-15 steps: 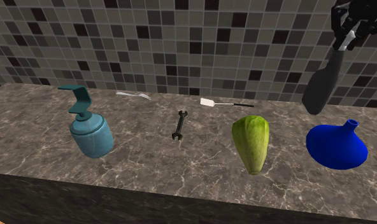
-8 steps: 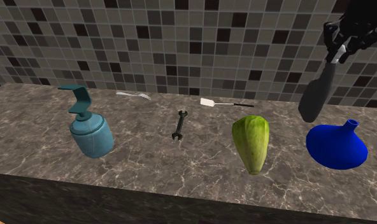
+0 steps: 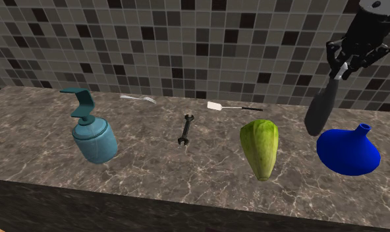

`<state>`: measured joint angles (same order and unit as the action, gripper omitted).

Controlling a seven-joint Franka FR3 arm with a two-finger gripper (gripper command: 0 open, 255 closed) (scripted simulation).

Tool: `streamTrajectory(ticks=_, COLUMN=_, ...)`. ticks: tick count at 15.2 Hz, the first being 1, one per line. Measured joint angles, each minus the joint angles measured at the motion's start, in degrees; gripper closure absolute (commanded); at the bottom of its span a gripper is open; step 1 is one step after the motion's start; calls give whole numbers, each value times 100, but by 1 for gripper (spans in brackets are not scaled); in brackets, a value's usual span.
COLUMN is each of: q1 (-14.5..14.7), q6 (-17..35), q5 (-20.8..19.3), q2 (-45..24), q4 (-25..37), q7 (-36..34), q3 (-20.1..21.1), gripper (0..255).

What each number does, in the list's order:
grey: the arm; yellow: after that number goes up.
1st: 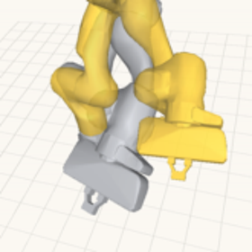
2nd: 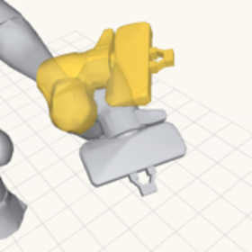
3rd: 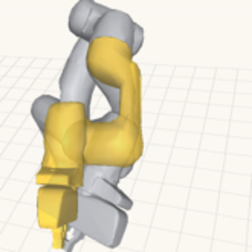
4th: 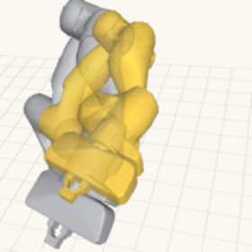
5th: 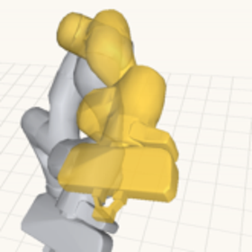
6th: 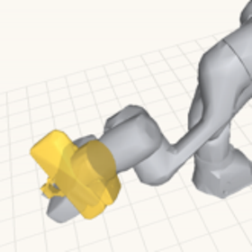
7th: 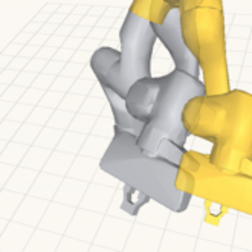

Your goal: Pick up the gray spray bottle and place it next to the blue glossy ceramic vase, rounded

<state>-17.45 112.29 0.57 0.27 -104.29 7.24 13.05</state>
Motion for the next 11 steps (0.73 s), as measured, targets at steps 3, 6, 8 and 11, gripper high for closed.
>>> streamTrajectory(ticks=3, q1=-8, q6=229, q5=-2, q2=-19, q4=-211, q7=16, q3=-8, gripper=255)
streamTrajectory(ticks=6, q1=-9, q6=451, q5=-4, q2=-35, q4=-417, q7=20, q3=-9, gripper=255)
streamTrajectory(ticks=8, q1=-1, q6=590, q5=-11, q2=-54, q4=-537, q7=1, q3=-1, gripper=255)
streamTrajectory(ticks=11, q1=-1, q6=826, q5=-24, q2=-109, q4=-719, q7=-1, q3=-1, gripper=255)
